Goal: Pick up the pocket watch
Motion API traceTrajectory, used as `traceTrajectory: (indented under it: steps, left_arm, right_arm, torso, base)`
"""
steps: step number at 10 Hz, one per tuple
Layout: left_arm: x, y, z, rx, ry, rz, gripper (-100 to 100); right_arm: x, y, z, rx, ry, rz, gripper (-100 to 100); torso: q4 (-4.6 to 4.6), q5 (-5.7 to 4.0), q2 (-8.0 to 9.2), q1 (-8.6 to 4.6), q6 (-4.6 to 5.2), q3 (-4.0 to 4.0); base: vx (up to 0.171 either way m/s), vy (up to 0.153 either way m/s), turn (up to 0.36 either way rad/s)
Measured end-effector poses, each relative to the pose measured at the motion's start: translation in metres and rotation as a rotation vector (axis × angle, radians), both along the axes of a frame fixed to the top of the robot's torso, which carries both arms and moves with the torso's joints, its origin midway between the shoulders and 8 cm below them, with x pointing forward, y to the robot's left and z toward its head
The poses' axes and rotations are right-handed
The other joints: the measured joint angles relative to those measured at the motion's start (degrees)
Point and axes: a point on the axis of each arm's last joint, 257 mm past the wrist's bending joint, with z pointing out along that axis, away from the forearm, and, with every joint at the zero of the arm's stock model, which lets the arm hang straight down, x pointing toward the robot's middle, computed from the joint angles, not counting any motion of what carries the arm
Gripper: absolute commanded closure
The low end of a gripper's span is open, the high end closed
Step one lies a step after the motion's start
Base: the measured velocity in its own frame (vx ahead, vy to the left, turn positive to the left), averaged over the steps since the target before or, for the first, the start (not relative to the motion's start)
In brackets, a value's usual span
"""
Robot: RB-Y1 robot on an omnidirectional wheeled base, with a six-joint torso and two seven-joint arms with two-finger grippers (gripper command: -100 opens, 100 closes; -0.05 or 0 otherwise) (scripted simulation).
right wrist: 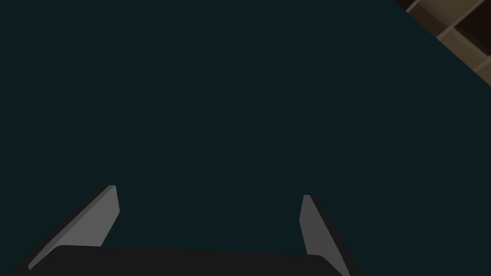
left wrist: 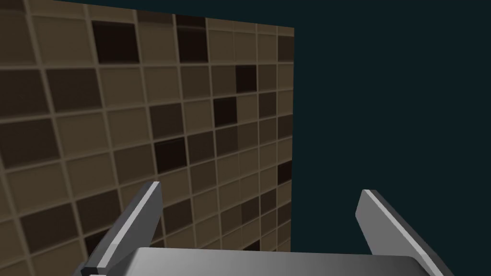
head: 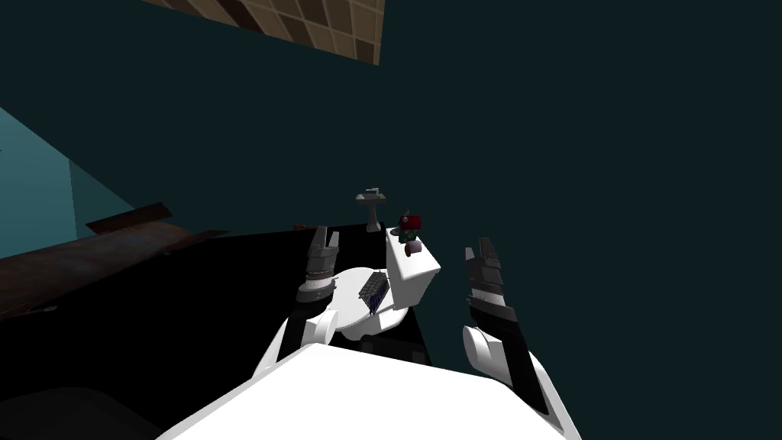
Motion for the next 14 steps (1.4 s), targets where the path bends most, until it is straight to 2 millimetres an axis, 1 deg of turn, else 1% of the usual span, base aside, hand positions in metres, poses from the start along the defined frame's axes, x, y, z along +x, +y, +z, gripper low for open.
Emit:
traceTrajectory:
  steps: [5, 8, 10, 13, 14]
  left_arm:
    - [0.0, 0.0, 0.0, 0.0, 0.0, 0.0, 0]
    - [0.0, 0.0, 0.0, 0.0, 0.0, 0.0, 0]
    - [0.0, 0.0, 0.0, 0.0, 0.0, 0.0, 0]
    - [0.0, 0.0, 0.0, 0.0, 0.0, 0.0, 0]
    - [0.0, 0.0, 0.0, 0.0, 0.0, 0.0, 0]
  right_arm:
    - [0.005, 0.01, -0.014, -0.12, 0.062, 0.052, -100]
    - [0.009, 0.015, -0.032, -0.205, 0.129, 0.083, -100]
    - [0.012, 0.015, -0.041, -0.244, 0.162, 0.094, -100]
    - [0.017, 0.016, -0.062, -0.327, 0.241, 0.116, -100]
    - [0.018, 0.016, -0.073, -0.355, 0.272, 0.122, -100]
  torso:
    - [0.0, 0.01, 0.0, 0.07, -0.01, 0.0]
    - [0.0, 0.04, -0.01, 0.16, -0.01, 0.0]
    - [0.0, 0.02, 0.0, 0.1, -0.01, 0.0]
    - [0.0, 0.05, -0.02, 0.2, -0.01, -0.01]
    - [0.0, 0.04, -0.01, 0.2, -0.01, -0.01]
  base:
    - [0.001, 0.025, 0.049]
    - [0.002, 0.041, 0.07]
    - [0.003, 0.035, 0.086]
    - [0.004, 0.057, 0.099]
    - [0.004, 0.057, 0.107]
